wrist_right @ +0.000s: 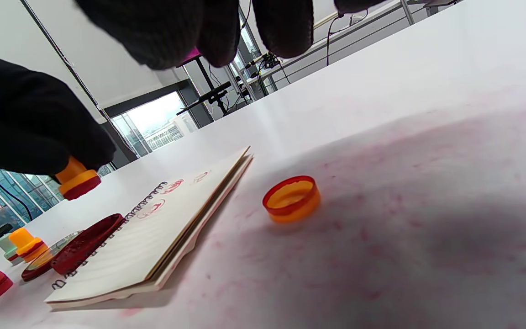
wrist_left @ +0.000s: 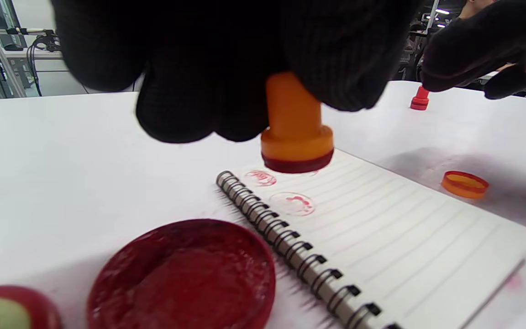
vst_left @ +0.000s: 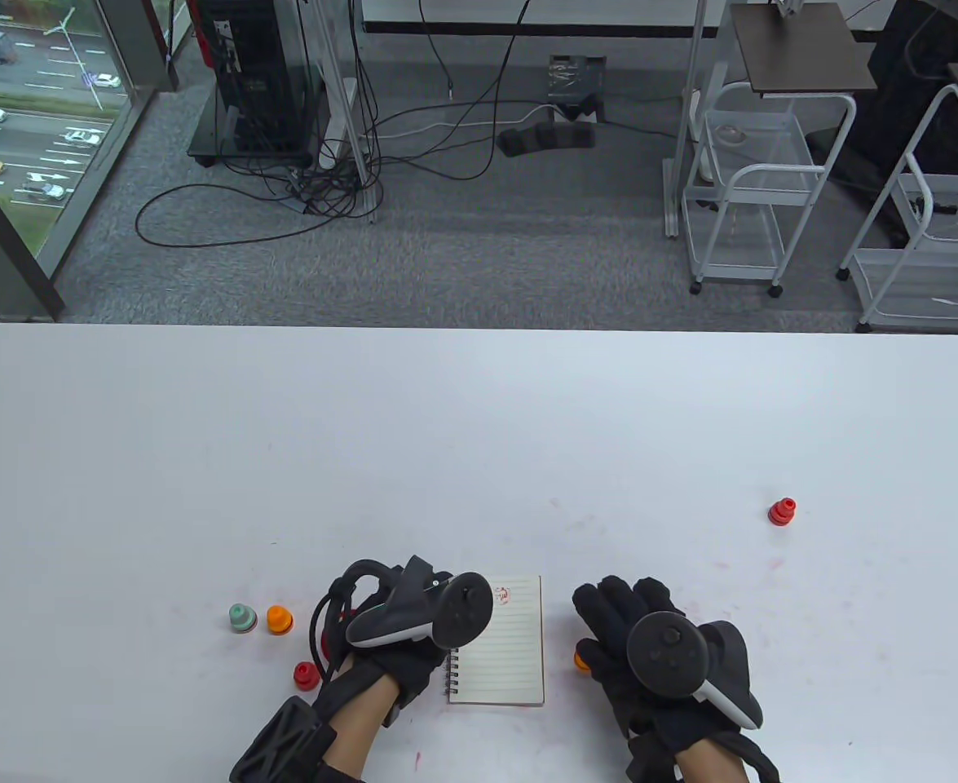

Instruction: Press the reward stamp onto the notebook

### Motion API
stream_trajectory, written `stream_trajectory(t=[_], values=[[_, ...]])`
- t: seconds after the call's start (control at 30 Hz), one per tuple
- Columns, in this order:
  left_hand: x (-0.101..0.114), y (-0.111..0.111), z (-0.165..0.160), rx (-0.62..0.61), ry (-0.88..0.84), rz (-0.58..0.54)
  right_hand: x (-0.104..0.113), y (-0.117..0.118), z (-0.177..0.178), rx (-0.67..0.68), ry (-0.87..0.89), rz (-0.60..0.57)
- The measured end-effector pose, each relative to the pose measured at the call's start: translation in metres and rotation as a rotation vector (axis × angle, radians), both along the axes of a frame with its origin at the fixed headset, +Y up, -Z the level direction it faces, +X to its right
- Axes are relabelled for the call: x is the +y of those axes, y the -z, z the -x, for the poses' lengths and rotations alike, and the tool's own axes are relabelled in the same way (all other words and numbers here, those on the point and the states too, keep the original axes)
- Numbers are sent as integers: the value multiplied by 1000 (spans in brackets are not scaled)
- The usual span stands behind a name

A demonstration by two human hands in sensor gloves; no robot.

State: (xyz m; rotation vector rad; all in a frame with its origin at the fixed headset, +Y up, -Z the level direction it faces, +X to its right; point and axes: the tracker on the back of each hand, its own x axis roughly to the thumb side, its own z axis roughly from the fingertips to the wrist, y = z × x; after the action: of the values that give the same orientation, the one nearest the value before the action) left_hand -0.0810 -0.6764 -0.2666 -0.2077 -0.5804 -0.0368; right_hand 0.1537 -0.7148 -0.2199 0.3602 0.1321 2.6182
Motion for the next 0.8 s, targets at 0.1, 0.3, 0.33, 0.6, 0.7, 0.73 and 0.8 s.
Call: stream_trajectory(t=[0.1,0.3,0.33,0.6,0.7,0.73,0.8], values=[[-2,3,-14,-43,6,-25,1,0,-1,0,5,-4],[-11,12,-38,-89,24,-20,6,-2,-4,-9,22,-26],[-14,14,-42,-93,25,-14,6,-2,-5,-12,28,-27],[-26,21,-53,-99,49,18,6,0,-8,-20,48,-19],[-28,21,-53,-99,66,17,6,0,-8,-17,45,-21],[-29,22,-53,-101,76,18,6,0,-8,-16,45,-21],[-31,23,-52,-95,76,29,6,0,-8,-17,45,-19]])
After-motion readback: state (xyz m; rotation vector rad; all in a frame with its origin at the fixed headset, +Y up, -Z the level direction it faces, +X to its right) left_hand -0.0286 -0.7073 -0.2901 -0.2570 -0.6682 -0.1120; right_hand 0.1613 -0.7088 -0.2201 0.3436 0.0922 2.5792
